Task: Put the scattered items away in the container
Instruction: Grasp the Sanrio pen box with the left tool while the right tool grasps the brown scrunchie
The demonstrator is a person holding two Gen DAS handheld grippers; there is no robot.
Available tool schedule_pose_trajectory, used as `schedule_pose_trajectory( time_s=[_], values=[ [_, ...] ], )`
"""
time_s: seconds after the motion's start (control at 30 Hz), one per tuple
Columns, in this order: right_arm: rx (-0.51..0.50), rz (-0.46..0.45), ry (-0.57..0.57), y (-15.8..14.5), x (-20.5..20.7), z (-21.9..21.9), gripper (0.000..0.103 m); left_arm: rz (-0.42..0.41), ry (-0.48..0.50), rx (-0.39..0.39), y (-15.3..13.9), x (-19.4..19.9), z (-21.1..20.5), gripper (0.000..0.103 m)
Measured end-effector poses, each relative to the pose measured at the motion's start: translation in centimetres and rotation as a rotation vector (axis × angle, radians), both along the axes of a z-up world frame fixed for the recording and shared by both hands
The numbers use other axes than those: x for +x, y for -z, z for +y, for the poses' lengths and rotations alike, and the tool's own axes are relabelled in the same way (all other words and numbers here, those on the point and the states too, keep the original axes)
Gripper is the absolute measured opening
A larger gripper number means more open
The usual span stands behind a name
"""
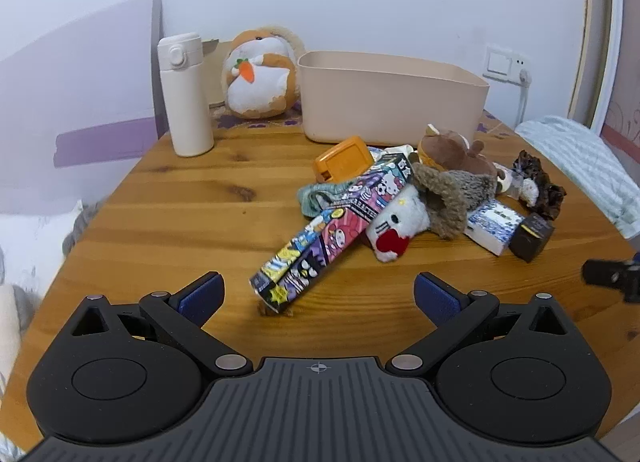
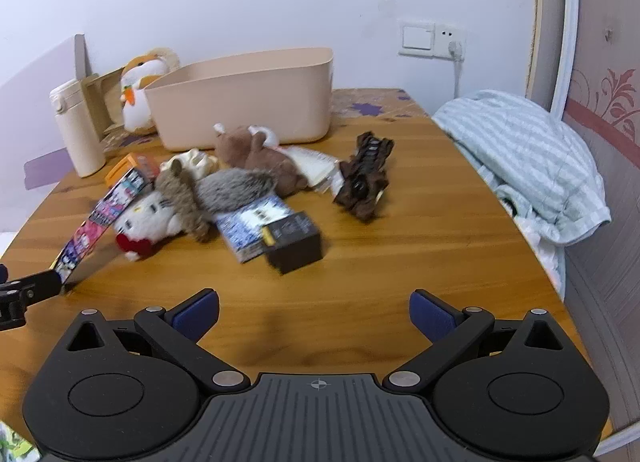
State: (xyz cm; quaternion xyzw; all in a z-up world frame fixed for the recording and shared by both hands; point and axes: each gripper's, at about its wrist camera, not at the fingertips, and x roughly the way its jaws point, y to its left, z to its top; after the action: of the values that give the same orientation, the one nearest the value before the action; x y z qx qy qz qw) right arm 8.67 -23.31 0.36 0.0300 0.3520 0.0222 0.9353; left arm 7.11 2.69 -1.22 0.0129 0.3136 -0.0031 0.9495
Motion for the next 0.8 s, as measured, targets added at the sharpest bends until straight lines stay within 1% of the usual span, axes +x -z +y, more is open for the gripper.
schedule_pose_trajectory(
  time_s=[0.1, 0.23, 0.3, 0.4, 0.57, 0.73, 0.8],
  values=[
    [-0.009, -0.009, 0.0, 0.0, 0.7, -0.6, 0.102, 0.012, 0.011, 0.016, 0.5, 1.0, 0.1, 0.103],
    [-0.053, -0.022, 0.018, -0.1, 2.0, -1.3, 0.101, 0.026, 0.026, 0.013, 1.1, 2.4, 0.4, 0.103],
    [-0.058, -0.025, 0.031, -0.1, 2.7, -1.9, 0.1, 0.034, 0.027, 0.016, 1.4, 3.0, 0.5, 0.103],
    [-0.064, -0.018, 0.047, 0.1, 3.9, -2.7, 0.097, 0.048, 0.033, 0.018, 1.9, 3.9, 0.6, 0.103],
    [-0.085, -0.002, 0.051, 0.4, 6.0, -3.5, 0.095, 0.071, 0.049, 0.016, 2.6, 5.3, 0.8, 0.103],
    [-0.057, 0.027, 0.039, 0.0, 9.0, -4.5, 0.094, 0.081, 0.044, 0.019, 3.0, 6.7, 1.3, 0.103],
    [-0.052, 0.024, 0.042, -0.3, 10.2, -4.8, 0.094, 0.086, 0.045, 0.023, 3.1, 7.2, 1.4, 0.103]
  ],
)
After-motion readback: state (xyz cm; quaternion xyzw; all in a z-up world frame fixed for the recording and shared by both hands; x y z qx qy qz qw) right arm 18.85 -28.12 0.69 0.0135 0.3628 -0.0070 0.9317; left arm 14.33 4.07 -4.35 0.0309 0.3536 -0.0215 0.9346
